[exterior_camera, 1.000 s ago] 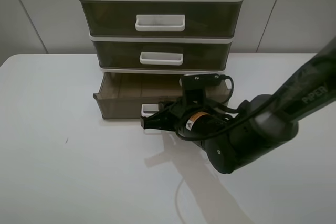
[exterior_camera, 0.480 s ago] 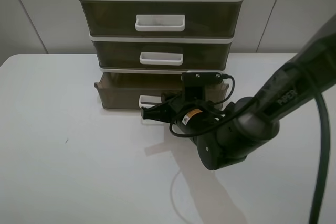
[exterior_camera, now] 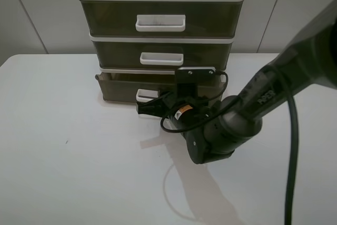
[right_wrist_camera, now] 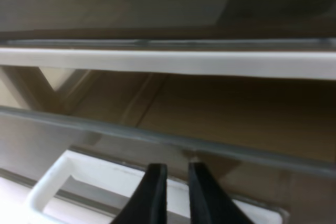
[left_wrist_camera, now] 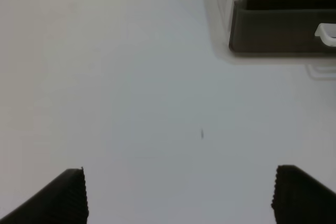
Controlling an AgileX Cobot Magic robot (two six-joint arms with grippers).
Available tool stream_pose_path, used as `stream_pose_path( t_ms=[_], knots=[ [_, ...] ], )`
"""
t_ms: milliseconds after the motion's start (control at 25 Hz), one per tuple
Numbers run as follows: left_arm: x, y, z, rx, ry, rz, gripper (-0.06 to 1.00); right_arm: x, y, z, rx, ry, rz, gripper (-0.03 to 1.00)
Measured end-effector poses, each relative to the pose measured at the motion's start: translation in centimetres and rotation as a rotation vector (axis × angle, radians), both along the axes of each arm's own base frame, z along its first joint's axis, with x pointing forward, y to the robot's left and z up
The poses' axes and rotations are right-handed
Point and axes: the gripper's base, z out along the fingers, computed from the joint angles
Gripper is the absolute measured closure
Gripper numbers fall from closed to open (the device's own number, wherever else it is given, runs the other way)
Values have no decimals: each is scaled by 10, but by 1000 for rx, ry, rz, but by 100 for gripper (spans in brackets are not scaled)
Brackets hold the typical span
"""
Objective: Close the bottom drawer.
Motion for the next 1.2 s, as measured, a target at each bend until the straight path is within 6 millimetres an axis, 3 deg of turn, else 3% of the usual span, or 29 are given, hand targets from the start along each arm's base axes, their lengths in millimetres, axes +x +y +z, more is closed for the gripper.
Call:
stream_pose_path(
  t_ms=[480,920,1200],
  knots=[
    [0,0,0,0,0,0,23,17,-19,-1,-62,-33,-41,95],
    [0,0,0,0,0,0,23,26,-13,-1,-48,-30,-44,95],
    [0,0,0,0,0,0,23,20,-14,7,-43,16,-27,95]
  ],
)
